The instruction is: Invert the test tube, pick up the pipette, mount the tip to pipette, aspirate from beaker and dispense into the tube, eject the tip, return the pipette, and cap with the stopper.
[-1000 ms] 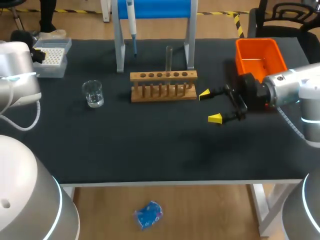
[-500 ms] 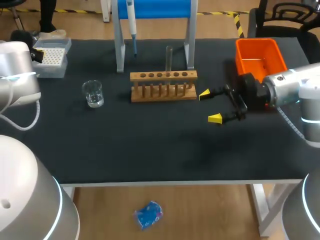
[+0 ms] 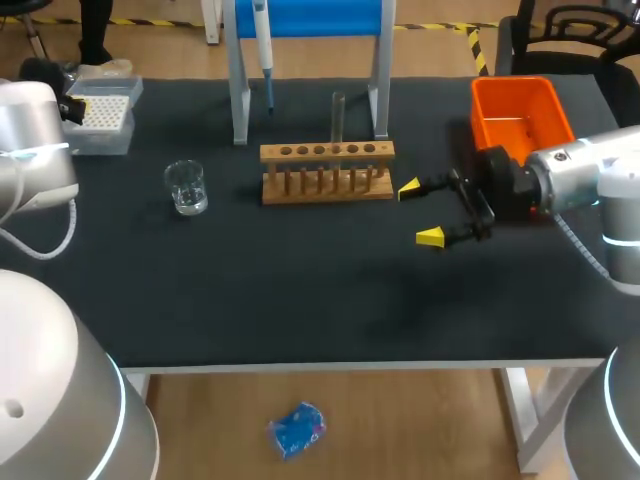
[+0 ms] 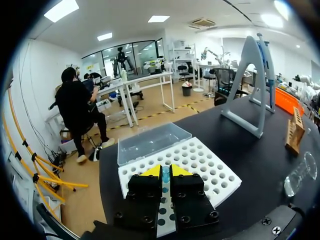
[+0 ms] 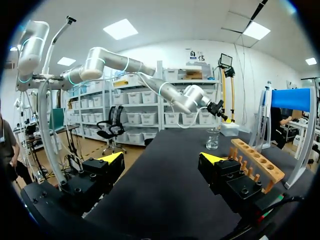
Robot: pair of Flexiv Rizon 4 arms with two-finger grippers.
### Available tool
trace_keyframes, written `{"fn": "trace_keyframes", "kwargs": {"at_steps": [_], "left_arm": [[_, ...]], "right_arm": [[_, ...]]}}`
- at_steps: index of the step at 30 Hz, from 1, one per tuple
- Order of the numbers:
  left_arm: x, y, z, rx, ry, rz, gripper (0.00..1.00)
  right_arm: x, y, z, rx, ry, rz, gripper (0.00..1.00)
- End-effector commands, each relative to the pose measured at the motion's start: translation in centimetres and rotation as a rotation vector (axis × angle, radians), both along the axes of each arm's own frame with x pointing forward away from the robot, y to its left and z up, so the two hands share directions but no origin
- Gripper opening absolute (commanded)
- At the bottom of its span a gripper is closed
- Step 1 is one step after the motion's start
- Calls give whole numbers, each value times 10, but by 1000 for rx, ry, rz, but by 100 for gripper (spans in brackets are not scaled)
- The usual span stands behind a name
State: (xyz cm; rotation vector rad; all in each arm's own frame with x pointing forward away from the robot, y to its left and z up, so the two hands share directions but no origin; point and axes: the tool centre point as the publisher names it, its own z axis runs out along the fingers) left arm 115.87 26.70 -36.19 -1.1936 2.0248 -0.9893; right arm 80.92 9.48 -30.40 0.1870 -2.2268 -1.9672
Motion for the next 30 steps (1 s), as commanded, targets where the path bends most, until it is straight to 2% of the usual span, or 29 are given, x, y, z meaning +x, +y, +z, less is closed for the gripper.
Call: {"fn": "trace_keyframes", "kwargs": {"at_steps": [1, 18, 30], "left_arm": [[1, 2, 4, -1, 0, -5, 0], [-3, 5, 21, 20, -24, -5, 0], [-4, 0, 41, 26, -56, -11, 0]], "right_arm": [[0, 0, 0, -1, -1, -1, 100], [0, 0, 0, -1, -1, -1, 100], [0, 0, 0, -1, -1, -1, 100]]}}
